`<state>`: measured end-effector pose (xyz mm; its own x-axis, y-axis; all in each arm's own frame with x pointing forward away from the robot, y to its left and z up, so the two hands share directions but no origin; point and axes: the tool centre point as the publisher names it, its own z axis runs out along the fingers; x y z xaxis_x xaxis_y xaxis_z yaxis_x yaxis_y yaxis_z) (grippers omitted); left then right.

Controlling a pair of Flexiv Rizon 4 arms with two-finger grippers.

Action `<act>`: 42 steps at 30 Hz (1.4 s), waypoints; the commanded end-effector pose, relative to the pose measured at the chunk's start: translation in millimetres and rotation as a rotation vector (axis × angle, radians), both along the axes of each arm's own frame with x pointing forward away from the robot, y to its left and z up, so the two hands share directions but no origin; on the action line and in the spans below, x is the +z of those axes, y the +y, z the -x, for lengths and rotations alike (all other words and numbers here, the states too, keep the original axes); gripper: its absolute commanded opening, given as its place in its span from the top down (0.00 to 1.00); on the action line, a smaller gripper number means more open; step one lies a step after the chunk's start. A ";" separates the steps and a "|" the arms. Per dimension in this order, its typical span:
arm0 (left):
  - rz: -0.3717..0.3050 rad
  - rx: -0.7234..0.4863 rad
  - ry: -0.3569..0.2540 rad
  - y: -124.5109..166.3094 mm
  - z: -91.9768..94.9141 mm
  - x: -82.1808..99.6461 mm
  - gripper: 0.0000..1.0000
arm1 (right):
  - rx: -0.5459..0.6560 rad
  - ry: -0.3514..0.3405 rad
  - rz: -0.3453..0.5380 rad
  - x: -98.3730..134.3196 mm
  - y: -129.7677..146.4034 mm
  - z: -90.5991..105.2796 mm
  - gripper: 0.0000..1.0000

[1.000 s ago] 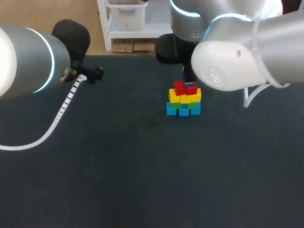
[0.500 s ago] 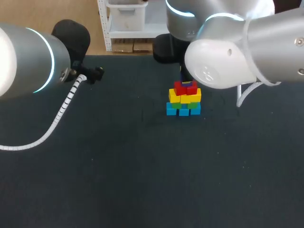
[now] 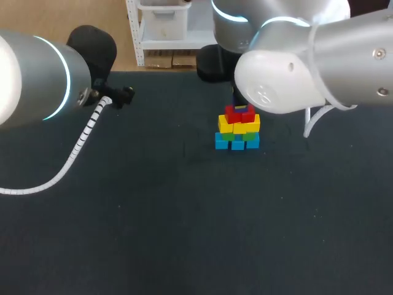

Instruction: Place the blue cubes, place green cubes on the blue cubes, place the yellow cubes on the green cubes, then place the red cubes on the yellow cubes, and place purple cube on the red cubes.

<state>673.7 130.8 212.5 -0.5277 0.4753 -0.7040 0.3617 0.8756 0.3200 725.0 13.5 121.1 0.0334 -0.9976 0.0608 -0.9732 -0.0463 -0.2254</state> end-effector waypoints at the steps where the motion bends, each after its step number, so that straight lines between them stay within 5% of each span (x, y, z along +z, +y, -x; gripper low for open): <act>1: 0.001 -0.004 0.004 0.7 -1.1 0.4 0.00 | -0.002 0.003 0.001 -0.3 0.9 -2.0 0.66; 7: 0.001 -0.004 0.004 0.7 -1.1 0.4 0.00 | -0.003 0.003 0.004 -1.1 1.0 -2.5 0.50; 11: 0.001 -0.004 0.004 0.7 -1.1 0.4 0.00 | -0.004 0.003 0.005 -1.6 1.1 -2.7 0.24; 14: 0.001 -0.004 0.004 0.7 -1.1 0.4 0.00 | -0.004 0.004 0.005 -1.7 0.9 -2.6 0.27; 17: 0.001 -0.004 0.004 0.7 -1.1 0.4 0.00 | -0.004 0.007 0.003 -1.5 0.3 -2.3 0.51; 25: 0.001 -0.004 0.004 0.7 -1.1 0.4 0.00 | -0.007 0.012 -0.001 -1.4 -2.1 -2.2 0.64; 42: 0.001 -0.004 0.004 0.7 -1.1 0.4 0.00 | -0.017 0.007 0.005 -1.7 -5.9 -2.2 0.68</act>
<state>673.7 130.8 212.5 -0.5277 0.4753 -0.7040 0.3617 0.8756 0.3200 728.0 8.7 119.4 0.0170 -0.9976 0.0675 -0.9757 -0.0313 -0.2167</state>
